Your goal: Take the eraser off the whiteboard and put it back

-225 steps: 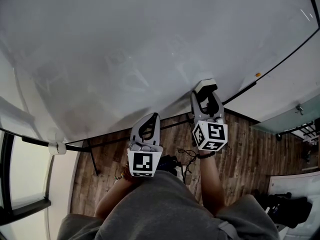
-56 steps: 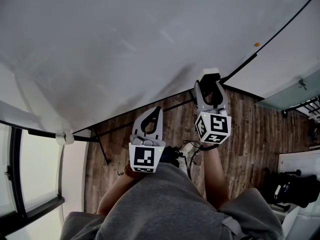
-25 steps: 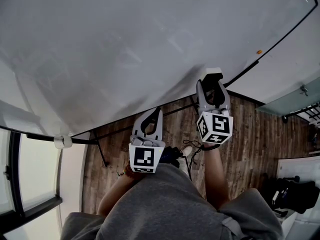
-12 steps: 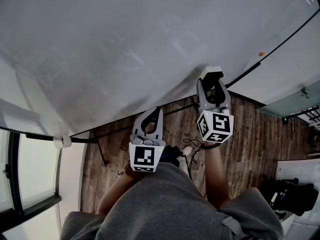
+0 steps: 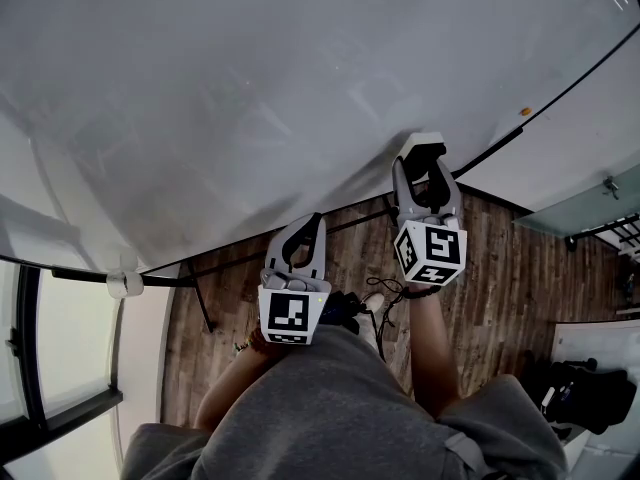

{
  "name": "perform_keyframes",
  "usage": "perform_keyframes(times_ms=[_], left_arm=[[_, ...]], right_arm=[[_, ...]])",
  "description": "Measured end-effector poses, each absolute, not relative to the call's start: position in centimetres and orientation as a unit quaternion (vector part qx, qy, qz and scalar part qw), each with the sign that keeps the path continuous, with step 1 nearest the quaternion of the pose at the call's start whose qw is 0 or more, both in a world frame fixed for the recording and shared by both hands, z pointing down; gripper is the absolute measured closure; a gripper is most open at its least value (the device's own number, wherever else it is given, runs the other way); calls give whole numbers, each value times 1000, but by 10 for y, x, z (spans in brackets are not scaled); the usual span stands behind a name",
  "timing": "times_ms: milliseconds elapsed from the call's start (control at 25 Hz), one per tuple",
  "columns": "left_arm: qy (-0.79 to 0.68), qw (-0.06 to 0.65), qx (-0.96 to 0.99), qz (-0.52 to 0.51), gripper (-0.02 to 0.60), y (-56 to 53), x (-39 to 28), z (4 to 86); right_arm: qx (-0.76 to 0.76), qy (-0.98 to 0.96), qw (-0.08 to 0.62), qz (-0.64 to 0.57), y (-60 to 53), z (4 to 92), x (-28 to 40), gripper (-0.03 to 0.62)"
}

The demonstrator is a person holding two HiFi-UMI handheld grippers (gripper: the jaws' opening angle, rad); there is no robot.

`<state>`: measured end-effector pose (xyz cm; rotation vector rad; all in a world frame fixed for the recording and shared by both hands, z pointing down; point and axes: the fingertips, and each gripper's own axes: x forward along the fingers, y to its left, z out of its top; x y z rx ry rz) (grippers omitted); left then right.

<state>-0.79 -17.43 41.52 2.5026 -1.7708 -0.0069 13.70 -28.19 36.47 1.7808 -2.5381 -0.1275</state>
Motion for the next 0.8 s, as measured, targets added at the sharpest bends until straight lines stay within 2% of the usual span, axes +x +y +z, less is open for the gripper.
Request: perform_keyframes(times_ms=[800], left_arm=[[-586, 39, 809, -6, 575, -179, -15, 412]], right_arm=[[567, -822, 19, -38, -289, 366, 131, 359]])
